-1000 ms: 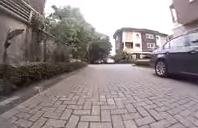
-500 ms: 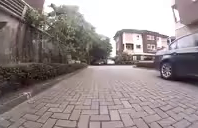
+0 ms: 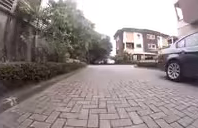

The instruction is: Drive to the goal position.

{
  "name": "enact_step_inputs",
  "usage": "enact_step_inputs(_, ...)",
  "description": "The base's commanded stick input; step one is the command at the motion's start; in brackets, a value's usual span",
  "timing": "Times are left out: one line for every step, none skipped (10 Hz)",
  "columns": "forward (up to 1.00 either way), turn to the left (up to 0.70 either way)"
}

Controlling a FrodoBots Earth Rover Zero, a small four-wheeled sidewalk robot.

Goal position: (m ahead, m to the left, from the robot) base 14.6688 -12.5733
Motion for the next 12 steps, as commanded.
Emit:
enact_step_inputs(0.70, 0.00)
enact_step_inputs(0.70, 0.00)
enact_step_inputs(0.70, 0.00)
enact_step_inputs(0.70, 0.00)
enact_step_inputs(0.70, 0.00)
enact_step_inputs(0.70, 0.00)
enact_step_inputs(0.70, 0.00)
enact_step_inputs(0.70, 0.00)
enact_step_inputs(0.70, 0.00)
enact_step_inputs(0.70, 0.00)
enact_step_inputs(0.70, 0.00)
enact_step_inputs(0.70, 0.00)
